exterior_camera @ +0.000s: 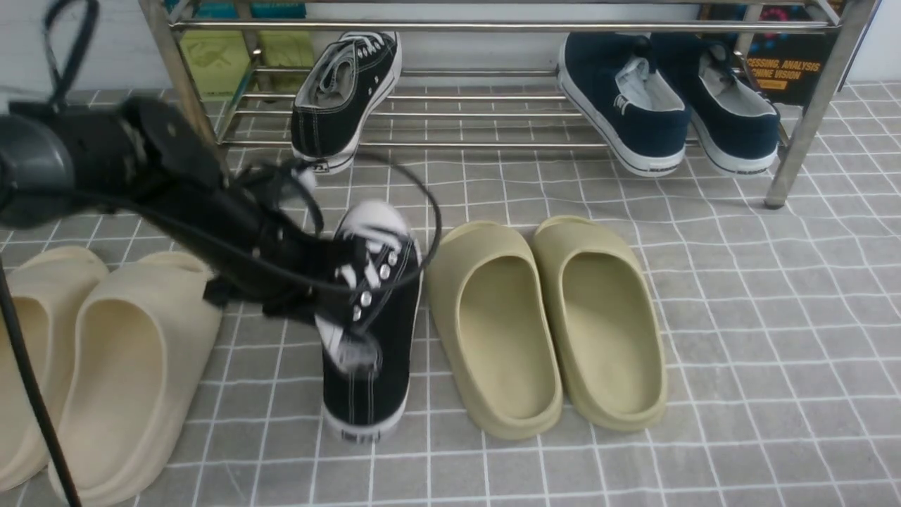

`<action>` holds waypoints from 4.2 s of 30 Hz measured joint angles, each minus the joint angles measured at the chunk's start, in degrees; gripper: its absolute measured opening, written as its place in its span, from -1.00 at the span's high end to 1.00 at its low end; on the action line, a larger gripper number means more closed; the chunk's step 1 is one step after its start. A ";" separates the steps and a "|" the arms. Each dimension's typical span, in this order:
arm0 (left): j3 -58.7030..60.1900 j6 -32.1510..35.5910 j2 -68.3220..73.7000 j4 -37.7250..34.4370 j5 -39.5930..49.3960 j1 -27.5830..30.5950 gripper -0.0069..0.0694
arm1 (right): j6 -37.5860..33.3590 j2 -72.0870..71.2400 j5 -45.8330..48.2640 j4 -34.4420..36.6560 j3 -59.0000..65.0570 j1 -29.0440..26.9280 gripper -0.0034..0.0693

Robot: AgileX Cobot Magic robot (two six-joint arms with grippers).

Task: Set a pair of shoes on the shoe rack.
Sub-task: Use the left arm to grab the shoe closest to it, then use the left arm to put a shoe into the shoe rack

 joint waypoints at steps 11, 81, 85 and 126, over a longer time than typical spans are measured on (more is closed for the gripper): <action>-38.21 -7.02 17.45 1.21 8.75 0.00 0.72 | 0.00 0.00 0.00 0.00 0.00 0.00 0.25; -80.98 -23.81 41.36 30.11 7.55 -8.30 0.04 | 0.00 0.00 0.00 0.00 0.00 0.00 0.25; -80.98 -26.69 41.03 30.43 7.12 -8.22 -0.15 | 0.00 0.00 0.00 0.00 0.00 0.00 0.25; -50.14 -15.74 27.38 20.49 7.36 -8.59 0.85 | 0.00 0.00 0.00 -3.99 0.00 0.00 0.25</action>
